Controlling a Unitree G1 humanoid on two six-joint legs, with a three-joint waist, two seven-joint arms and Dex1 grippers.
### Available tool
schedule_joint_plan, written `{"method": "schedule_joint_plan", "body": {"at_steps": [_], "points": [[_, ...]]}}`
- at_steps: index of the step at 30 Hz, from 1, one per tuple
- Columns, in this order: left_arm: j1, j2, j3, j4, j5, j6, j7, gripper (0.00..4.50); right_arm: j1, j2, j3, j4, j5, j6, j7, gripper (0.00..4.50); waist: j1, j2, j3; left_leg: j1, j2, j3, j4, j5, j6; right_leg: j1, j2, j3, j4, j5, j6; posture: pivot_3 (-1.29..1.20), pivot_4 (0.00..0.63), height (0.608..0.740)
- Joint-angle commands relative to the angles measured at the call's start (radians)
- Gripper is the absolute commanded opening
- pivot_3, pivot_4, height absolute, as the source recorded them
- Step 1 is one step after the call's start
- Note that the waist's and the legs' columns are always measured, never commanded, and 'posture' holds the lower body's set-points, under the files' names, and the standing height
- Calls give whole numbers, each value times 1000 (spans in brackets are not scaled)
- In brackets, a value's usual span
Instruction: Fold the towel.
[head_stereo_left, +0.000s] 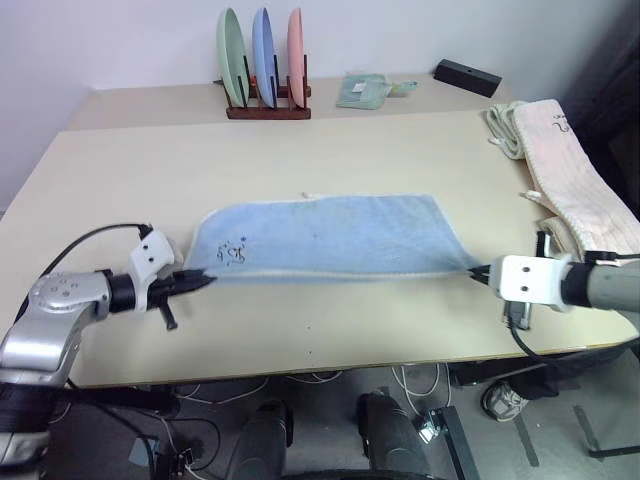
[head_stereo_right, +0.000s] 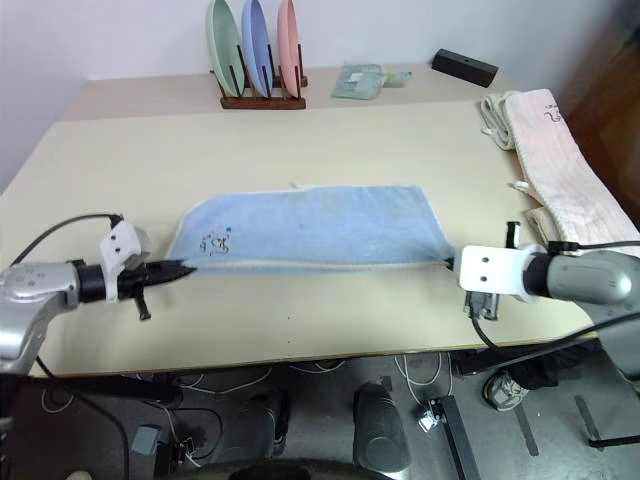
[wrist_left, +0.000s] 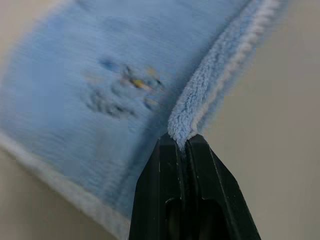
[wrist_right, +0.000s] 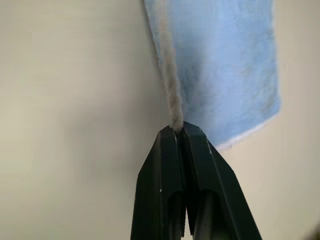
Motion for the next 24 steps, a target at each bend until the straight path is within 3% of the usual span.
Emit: {"method": "schedule_joint_plan", "body": {"at_steps": [1,4,8,16,24], "points": [[73,53,73,-116,-50,52,-30,0,39,-22,-97,-97,50,82,54,40,3,0,0,2,0,0,0,-1,1,2,0,0,0,-1,0,0,150,740],[52,44,58,-84,-24,36,-2,0,-20,-19,-61,-70,19,69,31,40,9,0,0,1,0,1,1,-1,1,2,0,0,-1,-2,-3,0,150,740],[-95,-22,4,42,27,-1,68,0,-188,5,54,53,-44,10,-3,40,15,0,0,1,0,1,1,-1,1,1,0,0,-1,-2,-3,0,150,740],[-422,-175,-117,441,185,-149,165,0,-688,193,356,593,-250,-276,-21,40,15,-1,0,0,0,2,-1,-1,2,-1,0,0,-2,0,2,0,150,740],[-523,-221,-132,655,257,-255,212,0,-934,325,473,1061,-381,-541,-107,40,-1,-1,0,-1,-1,3,-2,-2,2,-2,0,0,-1,0,3,0,150,740]]}}
